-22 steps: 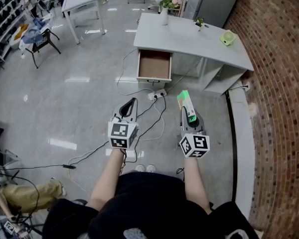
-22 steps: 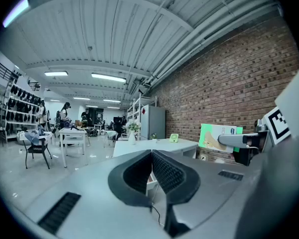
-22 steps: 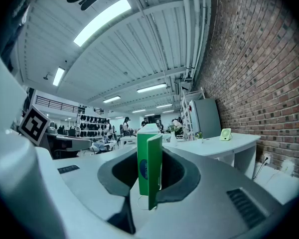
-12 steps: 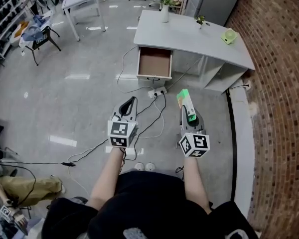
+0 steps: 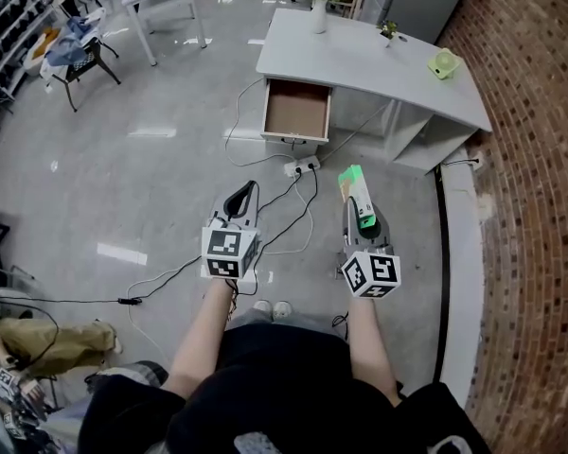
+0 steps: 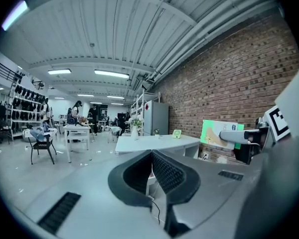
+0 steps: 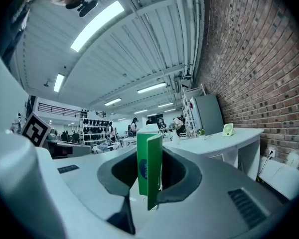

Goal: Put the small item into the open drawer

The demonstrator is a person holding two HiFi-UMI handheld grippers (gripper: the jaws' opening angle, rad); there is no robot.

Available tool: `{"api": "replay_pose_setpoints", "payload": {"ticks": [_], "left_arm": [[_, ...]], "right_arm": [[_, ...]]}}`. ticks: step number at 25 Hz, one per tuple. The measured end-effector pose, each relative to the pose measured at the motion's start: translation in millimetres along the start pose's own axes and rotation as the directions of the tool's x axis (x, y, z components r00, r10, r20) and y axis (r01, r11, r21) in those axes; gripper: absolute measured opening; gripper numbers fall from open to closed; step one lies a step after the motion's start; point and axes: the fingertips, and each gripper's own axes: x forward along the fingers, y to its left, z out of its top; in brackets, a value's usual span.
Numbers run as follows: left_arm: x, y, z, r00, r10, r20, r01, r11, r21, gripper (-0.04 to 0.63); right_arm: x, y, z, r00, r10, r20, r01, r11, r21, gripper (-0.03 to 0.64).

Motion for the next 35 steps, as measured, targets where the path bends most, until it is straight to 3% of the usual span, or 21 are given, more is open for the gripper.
{"api": "replay_pose_setpoints", "payload": {"ticks": [9, 19, 35], "left_arm": [[-1.1, -11.8, -24.2, 0.998, 0.048, -0.027, -0.049, 0.998, -0.03, 0.023], [23.6, -9.5, -17.7, 0.998, 0.063, -0.026, -0.064, 0.997, -0.033, 0.023], [119.9, 63.5, -21.0, 0.996, 0.07, -0.059, -0.074, 0.996, -0.052, 0.023]], "right_arm": [[2.3, -20.7, -7.9, 0.999, 0.033, -0.006, -0.033, 0.999, 0.013, 0.081], [22.6, -41.9, -2.8, 0.999, 0.033, -0.009, -0.033, 0.999, 0.008, 0.081], [138.0, -61.3, -10.1, 1.0, 0.013, -0.02, -0.012, 1.0, 0.015, 0.081]]}}
